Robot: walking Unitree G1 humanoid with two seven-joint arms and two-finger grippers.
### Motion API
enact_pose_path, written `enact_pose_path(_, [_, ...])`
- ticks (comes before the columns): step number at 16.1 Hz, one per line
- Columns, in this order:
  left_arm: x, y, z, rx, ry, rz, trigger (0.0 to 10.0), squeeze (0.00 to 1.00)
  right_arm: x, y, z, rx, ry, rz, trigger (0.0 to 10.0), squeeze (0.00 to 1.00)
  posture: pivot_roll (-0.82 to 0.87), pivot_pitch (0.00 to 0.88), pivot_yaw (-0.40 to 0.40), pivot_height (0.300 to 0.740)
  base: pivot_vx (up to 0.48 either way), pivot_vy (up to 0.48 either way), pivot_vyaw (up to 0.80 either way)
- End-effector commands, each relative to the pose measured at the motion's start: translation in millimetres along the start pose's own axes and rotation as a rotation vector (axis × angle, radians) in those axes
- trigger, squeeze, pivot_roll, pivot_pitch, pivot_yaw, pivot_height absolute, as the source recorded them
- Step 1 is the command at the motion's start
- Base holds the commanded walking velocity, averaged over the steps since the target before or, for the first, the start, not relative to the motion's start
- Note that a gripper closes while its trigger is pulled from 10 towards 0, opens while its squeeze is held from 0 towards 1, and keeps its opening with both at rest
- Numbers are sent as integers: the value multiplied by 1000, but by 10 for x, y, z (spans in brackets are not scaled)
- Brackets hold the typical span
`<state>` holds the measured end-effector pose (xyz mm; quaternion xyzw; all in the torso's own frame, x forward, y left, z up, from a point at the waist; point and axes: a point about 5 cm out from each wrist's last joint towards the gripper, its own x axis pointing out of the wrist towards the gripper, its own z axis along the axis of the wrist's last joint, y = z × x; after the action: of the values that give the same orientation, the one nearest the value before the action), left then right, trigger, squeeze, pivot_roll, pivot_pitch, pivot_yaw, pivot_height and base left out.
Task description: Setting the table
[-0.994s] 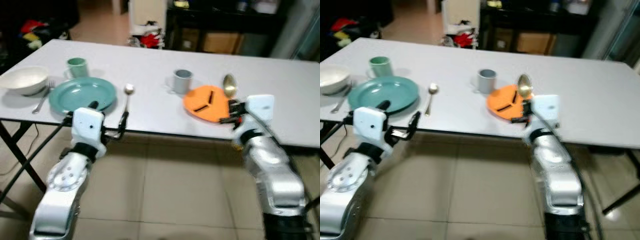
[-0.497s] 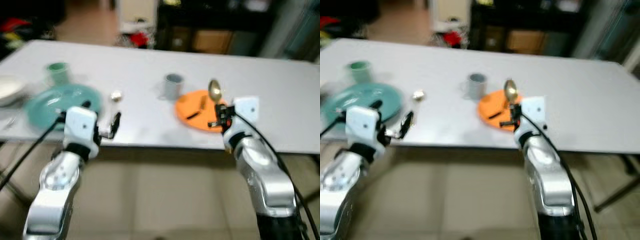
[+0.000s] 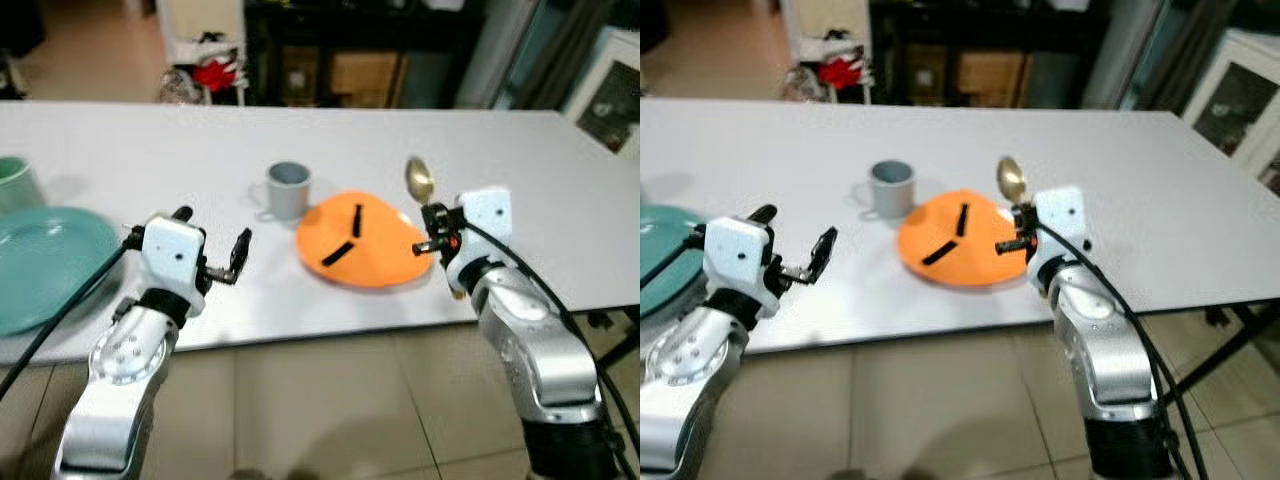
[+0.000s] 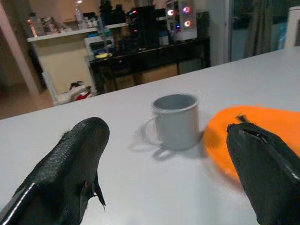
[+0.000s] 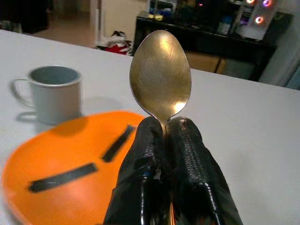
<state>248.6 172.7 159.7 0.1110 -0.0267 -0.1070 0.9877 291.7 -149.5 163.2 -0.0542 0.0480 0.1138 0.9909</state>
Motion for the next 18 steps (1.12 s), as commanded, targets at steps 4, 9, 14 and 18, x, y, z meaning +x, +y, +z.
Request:
enact_pose_path(4, [-16, -36, 32, 3, -3, -7, 10000, 0, 60, 44, -79, -23, 74, 106, 10000, 0, 88, 0, -56, 740, 338, 0, 0])
enact_pose_path(9, [-30, -26, 33, 11, 7, -18, 10000, 0, 130, 83, -168, -41, 135, 112, 10000, 0, 86, 0, -44, 740, 336, 0, 0])
enact_pose_path(14, [-20, -38, 5, 12, 69, -125, 10000, 0, 329, 166, -211, 0, 206, 158, 10000, 0, 89, 0, -32, 740, 59, 0, 0])
enact_pose_path(18, [-61, -144, 117, -36, 59, -322, 10000, 0, 480, 209, -280, -33, 274, 165, 10000, 0, 95, 0, -26, 740, 0, 0, 0])
